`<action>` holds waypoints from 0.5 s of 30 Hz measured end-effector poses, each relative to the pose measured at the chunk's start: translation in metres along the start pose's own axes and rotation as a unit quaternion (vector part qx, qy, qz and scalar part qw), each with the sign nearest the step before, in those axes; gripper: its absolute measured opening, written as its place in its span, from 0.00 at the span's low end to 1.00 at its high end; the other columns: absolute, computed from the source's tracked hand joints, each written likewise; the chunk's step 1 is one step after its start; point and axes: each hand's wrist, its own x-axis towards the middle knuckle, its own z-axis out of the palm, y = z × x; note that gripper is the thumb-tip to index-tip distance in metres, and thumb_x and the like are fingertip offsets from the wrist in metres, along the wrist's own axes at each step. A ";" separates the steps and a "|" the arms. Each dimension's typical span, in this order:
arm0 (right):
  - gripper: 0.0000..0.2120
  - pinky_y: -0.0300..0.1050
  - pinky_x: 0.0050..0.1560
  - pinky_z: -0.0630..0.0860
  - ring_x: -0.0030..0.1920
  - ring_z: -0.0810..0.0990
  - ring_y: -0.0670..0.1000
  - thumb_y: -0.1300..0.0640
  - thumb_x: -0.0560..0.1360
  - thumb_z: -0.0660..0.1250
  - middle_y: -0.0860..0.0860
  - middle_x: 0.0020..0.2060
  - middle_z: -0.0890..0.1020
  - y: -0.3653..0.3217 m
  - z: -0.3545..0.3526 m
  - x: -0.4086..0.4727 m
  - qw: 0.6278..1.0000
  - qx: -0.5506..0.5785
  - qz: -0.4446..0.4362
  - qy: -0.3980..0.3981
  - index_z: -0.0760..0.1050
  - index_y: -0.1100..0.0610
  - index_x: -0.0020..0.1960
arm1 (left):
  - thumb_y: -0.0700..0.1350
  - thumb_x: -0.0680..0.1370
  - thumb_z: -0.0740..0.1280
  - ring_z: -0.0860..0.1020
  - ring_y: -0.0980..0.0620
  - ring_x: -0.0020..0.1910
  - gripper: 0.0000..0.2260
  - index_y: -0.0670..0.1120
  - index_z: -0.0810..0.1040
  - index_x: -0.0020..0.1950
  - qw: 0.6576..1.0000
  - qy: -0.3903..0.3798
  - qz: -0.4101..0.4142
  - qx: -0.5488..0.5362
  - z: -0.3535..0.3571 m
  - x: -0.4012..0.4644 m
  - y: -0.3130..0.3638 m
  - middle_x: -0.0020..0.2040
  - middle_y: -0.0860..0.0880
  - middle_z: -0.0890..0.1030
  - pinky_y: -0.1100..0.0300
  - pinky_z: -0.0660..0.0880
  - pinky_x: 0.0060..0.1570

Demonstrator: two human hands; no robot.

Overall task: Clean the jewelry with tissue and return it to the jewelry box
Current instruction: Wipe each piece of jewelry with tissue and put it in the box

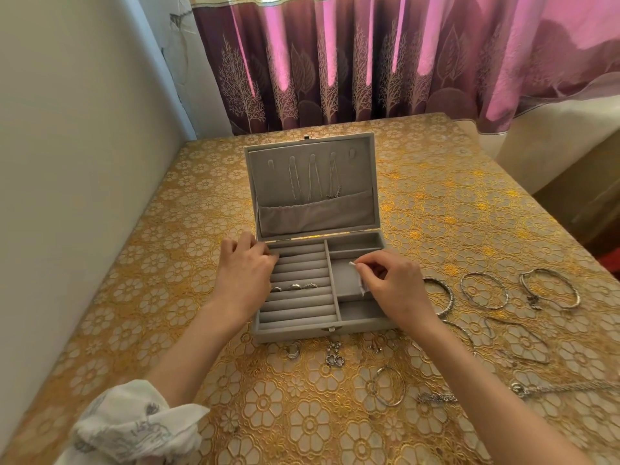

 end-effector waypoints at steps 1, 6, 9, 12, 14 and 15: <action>0.04 0.39 0.43 0.73 0.40 0.76 0.46 0.60 0.74 0.68 0.46 0.38 0.78 0.000 0.000 0.000 1.000 -0.002 -0.001 -0.001 0.81 0.58 0.44 | 0.37 0.76 0.59 0.65 0.47 0.60 0.18 0.49 0.76 0.63 1.000 -0.004 0.003 0.007 -0.001 -0.002 0.002 0.59 0.50 0.77 0.53 0.57 0.52; 0.04 0.39 0.44 0.72 0.40 0.75 0.45 0.60 0.73 0.68 0.47 0.38 0.78 0.000 0.001 0.000 1.000 -0.015 -0.004 -0.005 0.81 0.58 0.45 | 0.36 0.76 0.56 0.63 0.46 0.63 0.20 0.48 0.70 0.67 0.999 -0.034 -0.015 0.003 -0.001 -0.008 0.008 0.64 0.49 0.71 0.53 0.59 0.56; 0.04 0.39 0.44 0.72 0.40 0.74 0.46 0.60 0.73 0.68 0.49 0.39 0.80 0.000 0.001 0.000 1.000 -0.021 -0.005 -0.010 0.81 0.59 0.45 | 0.38 0.76 0.56 0.61 0.46 0.64 0.21 0.48 0.68 0.68 0.998 -0.061 -0.024 0.009 -0.004 -0.005 0.008 0.65 0.50 0.70 0.51 0.60 0.57; 0.04 0.37 0.43 0.70 0.41 0.74 0.46 0.60 0.74 0.67 0.50 0.41 0.80 -0.002 0.001 0.000 1.000 -0.021 -0.003 -0.017 0.81 0.59 0.46 | 0.39 0.76 0.57 0.60 0.46 0.64 0.20 0.48 0.68 0.68 0.995 -0.097 -0.023 0.012 -0.012 -0.001 0.010 0.66 0.48 0.69 0.49 0.60 0.59; 0.05 0.36 0.43 0.70 0.42 0.75 0.46 0.60 0.74 0.67 0.50 0.41 0.79 -0.006 -0.002 0.000 1.000 -0.008 -0.001 -0.024 0.80 0.59 0.47 | 0.39 0.76 0.56 0.60 0.45 0.64 0.20 0.48 0.67 0.68 0.993 -0.116 -0.016 0.010 -0.016 0.000 0.010 0.66 0.48 0.68 0.49 0.60 0.60; 0.05 0.37 0.43 0.71 0.41 0.75 0.47 0.61 0.74 0.67 0.50 0.41 0.79 -0.009 -0.004 -0.001 1.000 0.001 -0.001 -0.023 0.80 0.59 0.47 | 0.39 0.76 0.56 0.60 0.45 0.64 0.20 0.48 0.66 0.69 0.993 -0.121 -0.016 0.005 -0.018 0.000 0.008 0.67 0.48 0.68 0.49 0.60 0.60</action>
